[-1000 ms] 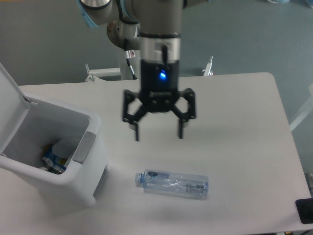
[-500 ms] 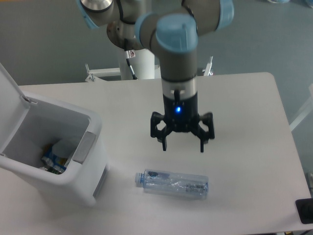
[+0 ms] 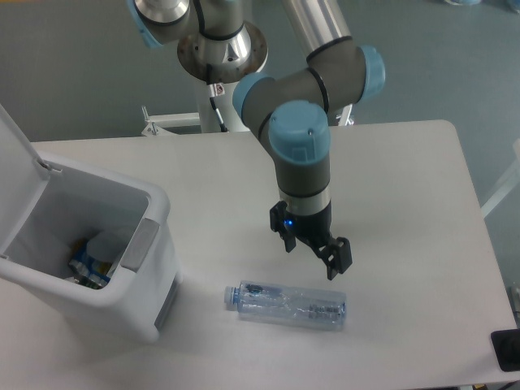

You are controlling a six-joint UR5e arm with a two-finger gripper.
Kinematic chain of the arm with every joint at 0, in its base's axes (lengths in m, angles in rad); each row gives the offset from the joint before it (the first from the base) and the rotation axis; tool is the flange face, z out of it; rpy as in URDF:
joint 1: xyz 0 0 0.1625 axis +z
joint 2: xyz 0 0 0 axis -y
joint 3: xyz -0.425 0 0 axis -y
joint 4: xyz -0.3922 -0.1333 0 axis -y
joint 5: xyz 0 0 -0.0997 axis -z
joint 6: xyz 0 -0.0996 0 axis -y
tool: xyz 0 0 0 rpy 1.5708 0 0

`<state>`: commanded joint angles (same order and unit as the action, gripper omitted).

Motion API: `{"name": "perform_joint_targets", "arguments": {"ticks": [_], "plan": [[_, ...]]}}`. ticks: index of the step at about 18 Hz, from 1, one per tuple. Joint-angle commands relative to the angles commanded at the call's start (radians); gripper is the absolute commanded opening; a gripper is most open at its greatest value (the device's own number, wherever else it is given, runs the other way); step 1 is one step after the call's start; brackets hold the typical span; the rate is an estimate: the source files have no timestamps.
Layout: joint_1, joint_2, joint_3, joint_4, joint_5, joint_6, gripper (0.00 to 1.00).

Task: Place the trash in the trash can
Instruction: 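Move the gripper back and lower it over the water bottle, then close the gripper around the middle of the clear water bottle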

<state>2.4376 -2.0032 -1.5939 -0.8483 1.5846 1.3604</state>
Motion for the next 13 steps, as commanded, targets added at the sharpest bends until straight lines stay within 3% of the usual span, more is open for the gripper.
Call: {"name": "perform_joint_targets", "arguments": {"ticks": [3, 13], "plan": [[-0.015, -0.037, 0.009, -0.002, 0.005, 0.121, 0.99], [-0.058, -0.100, 0.043, -0.101, 0.025, 0.178, 0.99]]}}
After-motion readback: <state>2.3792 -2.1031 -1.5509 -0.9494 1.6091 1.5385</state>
